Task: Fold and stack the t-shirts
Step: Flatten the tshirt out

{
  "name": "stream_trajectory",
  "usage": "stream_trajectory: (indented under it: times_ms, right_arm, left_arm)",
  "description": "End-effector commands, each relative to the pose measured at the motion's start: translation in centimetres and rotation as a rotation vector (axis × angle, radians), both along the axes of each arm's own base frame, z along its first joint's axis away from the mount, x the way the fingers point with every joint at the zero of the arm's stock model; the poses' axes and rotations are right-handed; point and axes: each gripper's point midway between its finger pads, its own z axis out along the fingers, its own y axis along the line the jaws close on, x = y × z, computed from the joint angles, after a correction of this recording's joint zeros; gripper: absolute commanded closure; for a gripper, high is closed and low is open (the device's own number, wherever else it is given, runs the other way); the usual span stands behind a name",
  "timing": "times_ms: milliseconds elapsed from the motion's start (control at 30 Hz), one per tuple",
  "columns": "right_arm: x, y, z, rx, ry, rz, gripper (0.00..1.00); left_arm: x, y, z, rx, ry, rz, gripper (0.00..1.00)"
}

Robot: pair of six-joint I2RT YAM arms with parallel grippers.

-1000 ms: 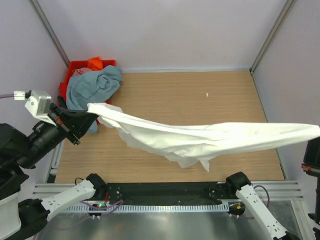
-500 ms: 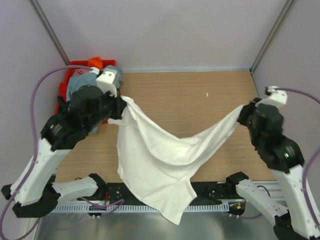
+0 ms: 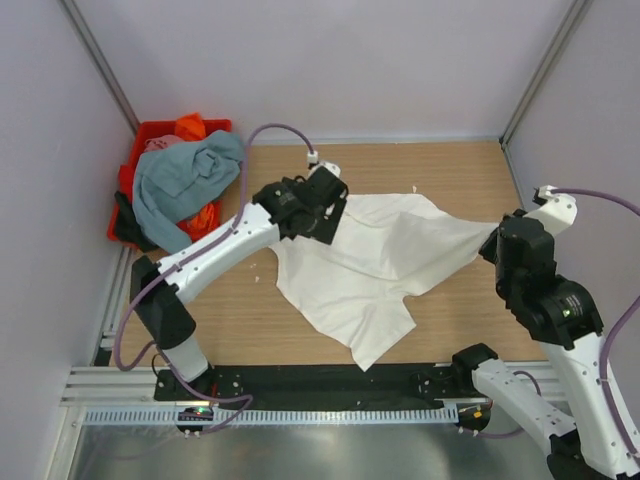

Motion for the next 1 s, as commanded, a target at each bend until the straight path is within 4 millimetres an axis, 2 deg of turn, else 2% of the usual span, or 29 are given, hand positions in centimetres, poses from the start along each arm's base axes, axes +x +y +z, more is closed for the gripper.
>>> stream_trajectory:
  times_ms: [0, 33, 67, 100, 133, 200, 233, 267, 300, 333, 367, 433, 500, 633, 733, 800, 867, 967]
  right_arm:
    - [0.4, -0.5, -2.0, -0.025, 0.057, -0.047, 0.99]
    - [0.6, -0.4, -2.2, -0.028, 0.064, -0.045, 0.99]
    - [0.7, -0.3, -2.3, -0.029, 0.069, -0.040, 0.99]
    - [0.9, -0.2, -2.2, -0.027, 0.065, -0.039, 0.99]
    - [1.1, 0.0, -2.5, -0.028, 0.074, -0.033, 0.99]
    - [1.4, 0.1, -2.6, -0.032, 0.077, -0.028, 0.99]
    - [1.4, 0.2, -2.7, -0.032, 0.080, -0.027, 0.99]
    - [1.6, 0.3, -2.9, -0.034, 0.087, -0.024, 0.99]
    - [1.6, 0.3, -3.0, -0.034, 0.087, -0.022, 0.99]
    - [1.7, 0.3, -3.2, -0.038, 0.094, -0.023, 0.99]
    - [1.8, 0.4, -3.1, -0.033, 0.087, -0.021, 0.99]
    - [1.9, 0.5, -3.4, -0.032, 0.089, -0.018, 0.99]
    - [2.1, 0.8, -3.6, -0.027, 0.092, -0.008, 0.99]
    - [2.1, 0.8, -4.1, -0.032, 0.108, -0.005, 0.99]
    - [1.9, 0.6, -4.3, -0.038, 0.108, -0.009, 0.99]
    - [1.8, 0.4, -4.4, -0.046, 0.110, -0.015, 0.99]
    - [1.6, 0.3, -4.6, -0.056, 0.119, -0.014, 0.99]
    - [1.5, 0.2, -4.5, -0.059, 0.117, -0.017, 0.99]
  left_arm:
    - [-7.0, -2.5, 4.6, -0.135, -0.092, -0.064, 0.00]
    - [-9.8, -3.6, 2.2, -0.155, -0.031, -0.097, 0.00]
    - [-11.2, -4.0, 2.6, -0.232, -0.030, -0.112, 0.00]
    - [-12.9, -4.9, 1.3, -0.275, 0.028, -0.147, 0.00]
    - [-14.7, -5.5, -1.2, -0.316, 0.081, -0.143, 0.01]
    - [-16.9, -5.9, -2.5, -0.396, 0.141, -0.152, 0.05]
    - [-18.6, -5.7, -5.1, -0.380, 0.184, -0.165, 0.05]
    - [-19.3, -7.0, -5.3, -0.450, 0.191, -0.162, 0.05]
    - [-20.0, -7.3, -6.0, -0.466, 0.205, -0.170, 0.06]
    - [-21.3, -7.2, -8.0, -0.448, 0.236, -0.182, 0.06]
    - [-21.5, -8.4, -8.3, -0.494, 0.235, -0.189, 0.06]
    - [-22.7, -9.4, -10.2, -0.487, 0.265, -0.220, 0.06]
    - [-23.1, -10.9, -10.7, -0.509, 0.263, -0.245, 0.06]
    - [-23.8, -13.4, -13.3, -0.445, 0.283, -0.273, 0.06]
    - [-24.0, -14.6, -14.9, -0.395, 0.296, -0.289, 0.09]
    - [-24.1, -14.9, -15.5, -0.375, 0.299, -0.287, 0.13]
    - [-24.1, -14.9, -16.6, -0.342, 0.310, -0.277, 0.22]
    - [-24.1, -14.2, -18.0, -0.290, 0.312, -0.259, 0.33]
